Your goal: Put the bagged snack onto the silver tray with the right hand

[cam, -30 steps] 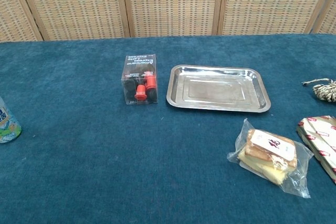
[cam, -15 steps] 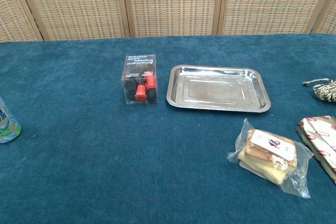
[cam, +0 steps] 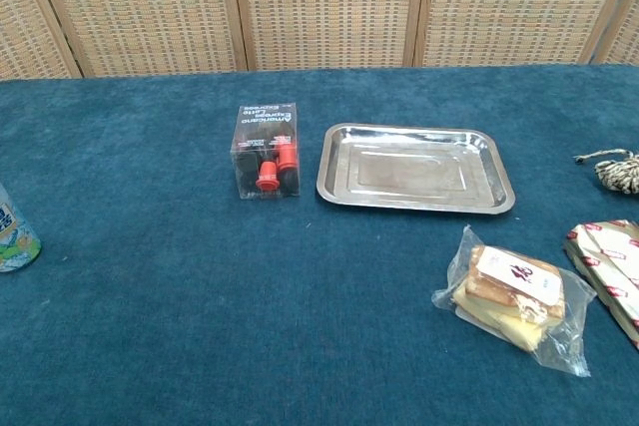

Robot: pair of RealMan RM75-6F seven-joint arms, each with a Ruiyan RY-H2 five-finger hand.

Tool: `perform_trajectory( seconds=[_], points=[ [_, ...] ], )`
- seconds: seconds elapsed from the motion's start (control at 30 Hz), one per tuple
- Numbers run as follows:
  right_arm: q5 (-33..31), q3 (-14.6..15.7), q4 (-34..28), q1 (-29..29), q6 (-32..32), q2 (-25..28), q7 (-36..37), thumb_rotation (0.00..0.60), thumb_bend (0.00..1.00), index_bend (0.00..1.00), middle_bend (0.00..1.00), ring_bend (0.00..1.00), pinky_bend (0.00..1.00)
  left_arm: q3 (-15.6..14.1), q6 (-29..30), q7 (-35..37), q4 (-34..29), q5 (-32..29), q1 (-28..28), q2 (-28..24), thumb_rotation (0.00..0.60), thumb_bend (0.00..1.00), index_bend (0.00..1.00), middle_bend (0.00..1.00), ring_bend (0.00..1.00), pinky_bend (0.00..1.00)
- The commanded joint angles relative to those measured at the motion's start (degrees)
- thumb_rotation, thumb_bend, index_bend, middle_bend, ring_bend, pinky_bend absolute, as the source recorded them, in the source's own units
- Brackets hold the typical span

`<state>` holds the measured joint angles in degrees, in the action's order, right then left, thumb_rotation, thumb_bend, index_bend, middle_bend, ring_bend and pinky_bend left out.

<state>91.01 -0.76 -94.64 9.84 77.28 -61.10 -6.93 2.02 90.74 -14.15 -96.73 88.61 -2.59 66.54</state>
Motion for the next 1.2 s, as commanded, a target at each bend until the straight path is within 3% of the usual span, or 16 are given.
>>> perform_trajectory(
  seconds=[0.03,0.63,1.2],
  points=[
    [1.54,0.52,0.52,0.86,-0.76,-0.69,-0.16,0.600,0.08,0.00,0.00,0.00,0.00,-0.15,0.18,-0.83,-0.56,0.07,0.20,0.05,0.600,0.32,0.00,0.00,0.00,0.00],
    [12.28,3.80,-2.09,5.98,-5.35,-3.58,-4.53,0.600,0.08,0.00,0.00,0.00,0.00,-1.33,2.04,-3.64,-2.40,0.52,2.28,0.81,0.600,0.32,0.00,0.00,0.00,0.00],
    [12.13,6.12,-5.06,11.90,-19.55,-7.77,-14.75,0.600,0.08,0.00,0.00,0.00,0.00,-2.41,5.44,-2.25,0.04,2.30,4.90,2.50,0.600,0.32,0.00,0.00,0.00,0.00]
  ],
)
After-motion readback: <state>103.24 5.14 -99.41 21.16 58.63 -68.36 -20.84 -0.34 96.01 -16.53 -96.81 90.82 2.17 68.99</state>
